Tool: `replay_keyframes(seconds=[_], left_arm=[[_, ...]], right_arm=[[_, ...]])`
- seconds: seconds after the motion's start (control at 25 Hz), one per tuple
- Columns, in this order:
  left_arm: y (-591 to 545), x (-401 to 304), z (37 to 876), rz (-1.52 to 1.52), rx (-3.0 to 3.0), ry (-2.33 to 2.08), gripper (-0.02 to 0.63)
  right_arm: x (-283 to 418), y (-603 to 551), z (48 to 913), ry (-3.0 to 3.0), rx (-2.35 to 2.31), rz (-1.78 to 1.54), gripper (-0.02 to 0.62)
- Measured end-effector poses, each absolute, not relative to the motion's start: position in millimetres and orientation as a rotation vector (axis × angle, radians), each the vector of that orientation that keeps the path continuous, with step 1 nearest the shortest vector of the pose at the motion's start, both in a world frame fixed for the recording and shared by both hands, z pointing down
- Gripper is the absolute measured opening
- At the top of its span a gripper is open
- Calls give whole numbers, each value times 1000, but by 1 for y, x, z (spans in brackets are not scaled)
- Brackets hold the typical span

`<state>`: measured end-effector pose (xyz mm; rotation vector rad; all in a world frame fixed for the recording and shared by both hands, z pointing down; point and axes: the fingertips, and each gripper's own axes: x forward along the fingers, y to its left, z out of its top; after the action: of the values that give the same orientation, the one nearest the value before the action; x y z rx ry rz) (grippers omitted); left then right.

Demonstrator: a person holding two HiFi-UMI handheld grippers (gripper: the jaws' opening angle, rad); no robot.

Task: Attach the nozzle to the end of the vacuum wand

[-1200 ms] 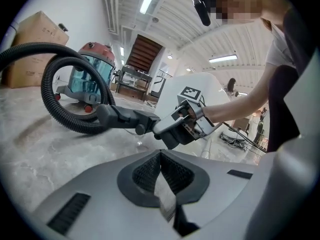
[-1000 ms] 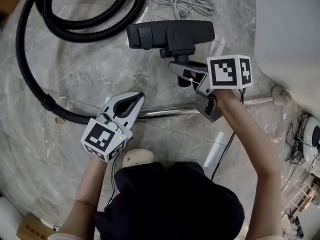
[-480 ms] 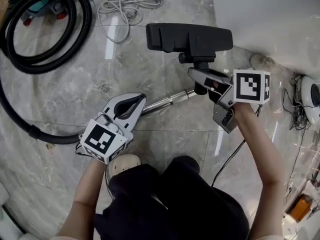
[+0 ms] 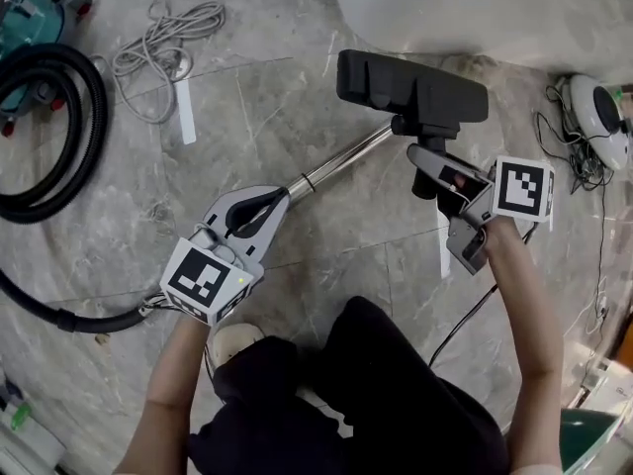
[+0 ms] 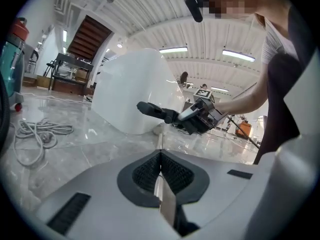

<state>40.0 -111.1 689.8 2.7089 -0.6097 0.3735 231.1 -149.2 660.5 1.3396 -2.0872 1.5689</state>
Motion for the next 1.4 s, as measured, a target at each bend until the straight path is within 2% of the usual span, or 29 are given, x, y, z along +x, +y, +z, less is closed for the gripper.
replay_keyframes(seconds=[0.36,0.72,0.8,0.92,1.08,1.4], left_arm=[[-127,81,713,462,2700,-544,9],[-158,124,732,714,2697,-442,12],[-167,140,737,798,2716,-412,46],[-172,169,750,897,2706,-292,173],[-167,201,781,1086,2587,-63,297],[-170,218,837,1592,2548,17,290]], right_arm=[[302,-132,674,-2035,1525,1618,199],[345,-120,669,-2022,1613,1661,199],[356,-117,667,-2022,1648,1685,199],[371,-110,662,-2013,1691,1695,199],[387,-99,657,-2000,1732,1664,201],[416,-78,651,-1977,1863,1677,200]])
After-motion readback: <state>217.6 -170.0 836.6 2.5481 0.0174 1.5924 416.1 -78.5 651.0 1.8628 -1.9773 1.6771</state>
